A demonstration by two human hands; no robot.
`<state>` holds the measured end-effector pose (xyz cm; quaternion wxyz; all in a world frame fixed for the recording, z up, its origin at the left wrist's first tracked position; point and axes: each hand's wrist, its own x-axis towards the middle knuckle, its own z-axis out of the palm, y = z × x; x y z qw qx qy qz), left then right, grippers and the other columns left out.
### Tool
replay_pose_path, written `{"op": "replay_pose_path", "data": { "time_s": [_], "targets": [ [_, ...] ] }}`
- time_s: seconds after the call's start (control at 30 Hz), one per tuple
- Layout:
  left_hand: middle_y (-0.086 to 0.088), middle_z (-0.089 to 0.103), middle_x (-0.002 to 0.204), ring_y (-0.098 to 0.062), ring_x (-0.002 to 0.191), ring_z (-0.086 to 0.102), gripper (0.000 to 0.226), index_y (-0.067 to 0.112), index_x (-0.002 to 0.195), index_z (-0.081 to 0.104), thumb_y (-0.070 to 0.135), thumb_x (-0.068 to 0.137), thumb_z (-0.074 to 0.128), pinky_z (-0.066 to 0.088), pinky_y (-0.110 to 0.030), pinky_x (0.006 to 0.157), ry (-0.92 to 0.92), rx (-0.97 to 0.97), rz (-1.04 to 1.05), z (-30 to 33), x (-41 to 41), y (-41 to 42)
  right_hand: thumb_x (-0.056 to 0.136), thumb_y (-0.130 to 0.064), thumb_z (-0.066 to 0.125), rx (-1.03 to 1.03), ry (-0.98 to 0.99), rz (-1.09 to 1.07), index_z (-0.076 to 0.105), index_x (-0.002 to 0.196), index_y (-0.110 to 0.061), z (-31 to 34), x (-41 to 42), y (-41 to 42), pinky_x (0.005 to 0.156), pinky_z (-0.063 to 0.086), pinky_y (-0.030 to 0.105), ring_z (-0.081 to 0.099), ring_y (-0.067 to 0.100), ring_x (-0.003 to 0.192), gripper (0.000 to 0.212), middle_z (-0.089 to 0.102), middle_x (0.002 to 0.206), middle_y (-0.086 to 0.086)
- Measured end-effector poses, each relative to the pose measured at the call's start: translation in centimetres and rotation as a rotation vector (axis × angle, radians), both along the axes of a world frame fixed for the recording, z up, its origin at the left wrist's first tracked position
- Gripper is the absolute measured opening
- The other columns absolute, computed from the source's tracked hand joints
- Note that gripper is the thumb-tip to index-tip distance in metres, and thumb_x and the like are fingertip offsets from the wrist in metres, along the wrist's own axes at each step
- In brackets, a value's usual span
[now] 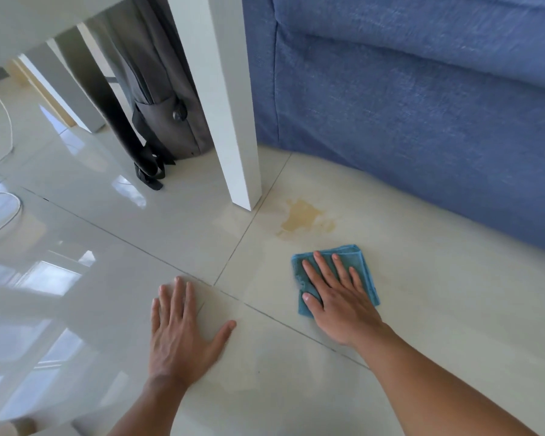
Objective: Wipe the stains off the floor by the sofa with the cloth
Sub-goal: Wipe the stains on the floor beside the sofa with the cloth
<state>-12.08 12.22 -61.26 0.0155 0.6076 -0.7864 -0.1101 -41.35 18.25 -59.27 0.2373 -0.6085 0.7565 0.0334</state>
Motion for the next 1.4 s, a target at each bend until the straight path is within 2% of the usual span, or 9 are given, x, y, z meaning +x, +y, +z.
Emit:
{"op": "replay_pose_path", "data": {
  "time_s": [0.07, 0.2, 0.37, 0.53, 0.63, 0.83, 1.07, 1.2, 1.4],
  "targets": [
    [-0.014, 0.010, 0.167, -0.026, 0.155, 0.002, 0.118, 0.003, 0.157, 0.013, 0.089, 0.078, 0.028, 0.006, -0.046, 0.124, -0.003, -0.015, -0.080, 0.5, -1.9, -1.2, 0.083, -0.064, -0.006, -0.005, -0.001, -0.015, -0.020, 0.152, -0.042, -0.1, -0.3, 0.0, 0.120, -0.017, 0.041, -0.031, 0.014, 0.148, 0.073, -0.032, 0.159, -0.019],
    [-0.011, -0.009, 0.167, -0.021, 0.153, -0.016, 0.121, 0.006, 0.158, -0.004, 0.091, 0.077, 0.027, -0.003, -0.046, 0.125, 0.032, 0.065, -0.090, 0.9, -6.6, -3.4, 0.086, -0.064, -0.005, -0.038, 0.018, -0.058, -0.022, 0.152, -0.041, -0.7, -0.2, -0.3, 0.121, -0.016, 0.043, -0.032, 0.015, 0.147, 0.072, -0.032, 0.160, -0.017],
    [-0.003, -0.011, 0.168, -0.021, 0.153, -0.019, 0.113, 0.016, 0.160, -0.003, 0.089, 0.080, 0.027, -0.005, -0.052, 0.123, 0.042, 0.021, -0.106, -0.1, -7.3, -3.4, 0.097, -0.061, 0.010, -0.152, 0.040, -0.098, -0.011, 0.156, -0.038, -1.4, -0.8, -0.8, 0.121, -0.016, 0.040, -0.027, 0.013, 0.149, 0.067, -0.023, 0.163, -0.015],
    [-0.005, 0.003, 0.168, -0.020, 0.155, -0.008, 0.109, 0.010, 0.159, 0.008, 0.085, 0.083, 0.030, 0.002, -0.055, 0.123, 0.046, 0.028, -0.185, -0.9, -7.2, -3.4, 0.093, -0.062, 0.022, -0.238, 0.127, -0.494, 0.006, 0.160, -0.019, -2.3, -0.1, 0.0, 0.124, 0.001, 0.043, 0.000, 0.022, 0.155, 0.082, -0.001, 0.169, 0.001],
    [-0.005, 0.008, 0.168, -0.018, 0.155, -0.005, 0.112, 0.007, 0.159, 0.011, 0.086, 0.082, 0.027, 0.004, -0.054, 0.123, 0.052, 0.038, -0.164, -1.0, -7.1, -3.4, 0.087, -0.062, 0.022, -0.209, 0.159, -0.620, 0.008, 0.159, -0.010, -2.2, -0.9, -1.9, 0.124, 0.005, 0.045, 0.001, 0.025, 0.155, 0.089, 0.003, 0.168, 0.007],
    [-0.005, 0.014, 0.167, -0.019, 0.155, 0.005, 0.112, 0.005, 0.157, 0.021, 0.086, 0.080, 0.031, 0.004, -0.053, 0.123, 0.044, 0.014, -0.168, -1.7, -7.1, -3.9, 0.093, -0.047, 0.024, -0.177, 0.107, -0.468, -0.005, 0.159, -0.020, -2.4, -5.4, -9.0, 0.124, -0.005, 0.044, -0.015, 0.018, 0.153, 0.078, -0.015, 0.167, -0.003],
    [-0.005, 0.018, 0.167, -0.020, 0.154, 0.012, 0.116, 0.006, 0.156, 0.025, 0.089, 0.076, 0.036, 0.008, -0.054, 0.122, 0.057, 0.033, -0.166, -1.7, -7.4, -4.0, 0.087, -0.045, 0.025, -0.218, 0.037, -0.190, 0.006, 0.159, -0.033, -1.9, -7.4, -4.7, 0.124, -0.001, 0.038, -0.012, 0.004, 0.152, 0.076, -0.004, 0.166, -0.016],
    [-0.006, 0.024, 0.165, -0.021, 0.151, 0.021, 0.118, 0.004, 0.154, 0.031, 0.091, 0.073, 0.036, 0.012, -0.055, 0.121, 0.079, 0.013, -0.157, -2.1, -7.4, -4.2, 0.087, -0.036, 0.020, -0.207, -0.055, -0.253, 0.010, 0.158, -0.034, -1.6, -8.8, -10.8, 0.123, -0.009, 0.031, -0.009, 0.004, 0.152, 0.072, -0.004, 0.163, -0.020],
    [-0.007, 0.031, 0.162, -0.022, 0.149, 0.026, 0.120, 0.003, 0.150, 0.038, 0.089, 0.067, 0.047, 0.020, -0.058, 0.118, 0.102, -0.053, -0.148, -2.6, -7.5, -4.3, 0.100, -0.019, 0.024, -0.135, -0.212, -0.104, 0.018, 0.158, -0.030, -0.8, -8.9, -19.6, 0.123, -0.008, 0.030, -0.005, 0.002, 0.151, 0.060, 0.004, 0.166, -0.016]
  ]
}}
